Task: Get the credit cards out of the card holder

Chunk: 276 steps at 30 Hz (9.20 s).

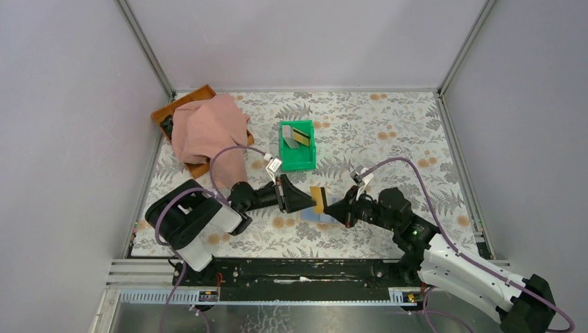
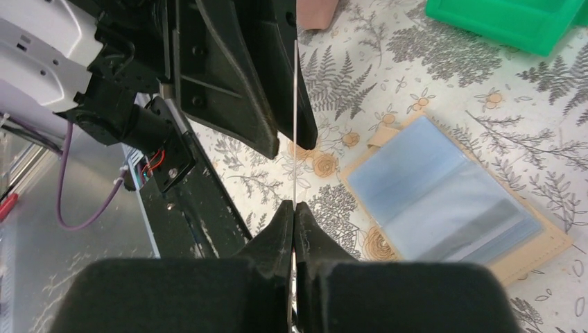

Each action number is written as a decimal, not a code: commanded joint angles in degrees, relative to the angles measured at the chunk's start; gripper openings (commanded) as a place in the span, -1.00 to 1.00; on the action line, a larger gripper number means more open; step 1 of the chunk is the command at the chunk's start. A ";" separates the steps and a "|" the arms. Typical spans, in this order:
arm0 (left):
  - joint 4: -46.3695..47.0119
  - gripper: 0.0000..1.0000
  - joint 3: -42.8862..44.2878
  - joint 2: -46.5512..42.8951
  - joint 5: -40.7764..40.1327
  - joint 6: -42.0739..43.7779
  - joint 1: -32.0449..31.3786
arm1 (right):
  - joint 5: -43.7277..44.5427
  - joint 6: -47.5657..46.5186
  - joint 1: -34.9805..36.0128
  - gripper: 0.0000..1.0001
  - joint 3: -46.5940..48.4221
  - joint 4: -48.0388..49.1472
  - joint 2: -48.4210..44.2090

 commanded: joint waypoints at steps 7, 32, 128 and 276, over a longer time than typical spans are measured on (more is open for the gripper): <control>3.42 -0.27 6.48 -4.05 12.88 8.49 1.55 | -10.89 -3.91 0.14 -1.00 5.30 -3.62 2.05; -0.31 -1.00 3.38 -4.99 -8.14 6.57 8.91 | 31.39 0.35 0.13 0.37 1.85 -10.60 -11.55; -93.08 -1.00 71.49 25.15 -53.92 17.62 6.42 | 35.42 0.67 -0.56 0.39 -1.67 -5.27 1.96; -53.45 -1.00 7.63 0.51 -44.51 21.85 -15.14 | 30.39 15.38 -0.74 -1.00 -5.60 -2.25 18.46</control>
